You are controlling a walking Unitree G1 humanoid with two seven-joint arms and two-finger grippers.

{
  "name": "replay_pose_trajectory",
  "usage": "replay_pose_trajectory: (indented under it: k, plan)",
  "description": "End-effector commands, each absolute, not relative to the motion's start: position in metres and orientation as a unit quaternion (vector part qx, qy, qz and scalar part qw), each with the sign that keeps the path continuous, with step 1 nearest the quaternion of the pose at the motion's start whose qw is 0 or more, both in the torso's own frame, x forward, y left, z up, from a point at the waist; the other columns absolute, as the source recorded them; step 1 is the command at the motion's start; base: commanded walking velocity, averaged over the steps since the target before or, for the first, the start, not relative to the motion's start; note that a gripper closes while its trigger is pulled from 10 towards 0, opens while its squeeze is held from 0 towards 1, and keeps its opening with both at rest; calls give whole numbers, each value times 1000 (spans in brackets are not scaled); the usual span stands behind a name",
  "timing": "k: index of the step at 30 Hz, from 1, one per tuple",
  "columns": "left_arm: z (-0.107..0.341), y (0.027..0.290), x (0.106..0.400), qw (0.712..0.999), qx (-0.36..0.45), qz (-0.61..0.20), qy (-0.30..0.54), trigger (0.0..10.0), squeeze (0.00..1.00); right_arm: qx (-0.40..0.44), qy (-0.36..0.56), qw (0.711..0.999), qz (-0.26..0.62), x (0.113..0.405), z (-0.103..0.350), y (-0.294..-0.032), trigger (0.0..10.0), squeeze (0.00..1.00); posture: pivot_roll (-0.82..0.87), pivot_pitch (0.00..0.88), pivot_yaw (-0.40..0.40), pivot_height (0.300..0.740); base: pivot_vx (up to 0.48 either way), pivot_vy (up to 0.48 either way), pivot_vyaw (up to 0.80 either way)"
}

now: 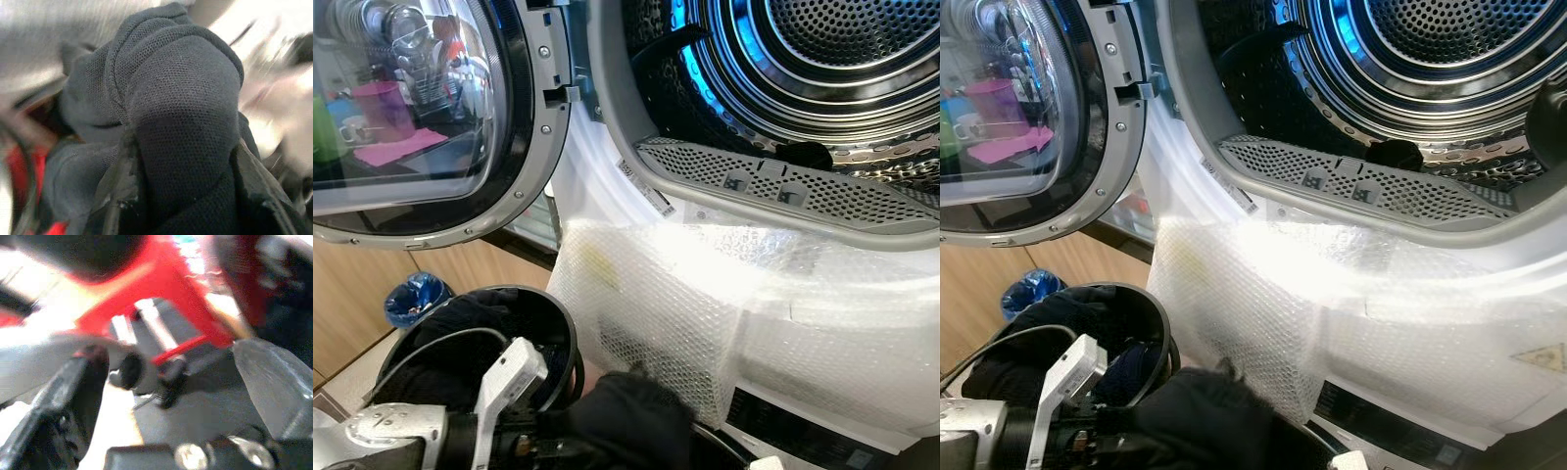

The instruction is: Clothes washing

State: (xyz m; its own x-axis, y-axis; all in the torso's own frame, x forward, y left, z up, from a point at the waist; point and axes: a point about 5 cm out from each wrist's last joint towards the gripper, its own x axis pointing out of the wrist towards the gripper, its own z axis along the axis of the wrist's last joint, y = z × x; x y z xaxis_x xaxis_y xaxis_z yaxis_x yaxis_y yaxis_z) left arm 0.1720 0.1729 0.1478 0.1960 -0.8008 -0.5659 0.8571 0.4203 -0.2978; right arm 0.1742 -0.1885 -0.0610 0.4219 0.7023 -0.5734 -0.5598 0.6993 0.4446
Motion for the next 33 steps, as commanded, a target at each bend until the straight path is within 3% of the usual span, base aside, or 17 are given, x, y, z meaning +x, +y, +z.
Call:
replay_pose_trajectory:
  k: [1, 6, 10, 19, 25, 29, 33]
  plan:
    - [145, 175, 169, 756, 61, -556, 341, 0, 0, 112, 354, 821, 433, 180, -51, -185, 10000, 1000, 110, 2, 65, 740, 0, 0, 0]
    - [133, 184, 168, 740, 71, -567, 354, 0, 0, 171, 229, 825, 488, 192, -18, -193, 10000, 1000, 94, 2, 67, 740, 0, 0, 0]
    - [125, 184, 181, 762, 65, -552, 333, 0, 0, 254, 128, 822, 494, 196, 9, -194, 10000, 1000, 86, 1, 67, 740, 0, 0, 0]
    - [108, 168, 201, 795, 42, -527, 298, 0, 0, 264, 131, 812, 504, 190, 15, -184, 10000, 1000, 65, 4, 70, 740, 0, 0, 0]
    - [97, 152, 225, 846, 27, -453, 279, 0, 0, 248, 140, 828, 484, 192, 13, -184, 10000, 1000, 53, 4, 71, 740, 0, 0, 0]
    - [95, 140, 229, 851, 15, -453, 267, 0, 0, 237, 144, 836, 474, 193, 11, -182, 10000, 1000, 50, 5, 71, 740, 0, 0, 0]
    - [97, 120, 229, 839, -23, -478, 259, 0, 0, 191, 169, 863, 436, 196, 0, -177, 10000, 1000, 49, 7, 71, 740, 0, 0, 0]
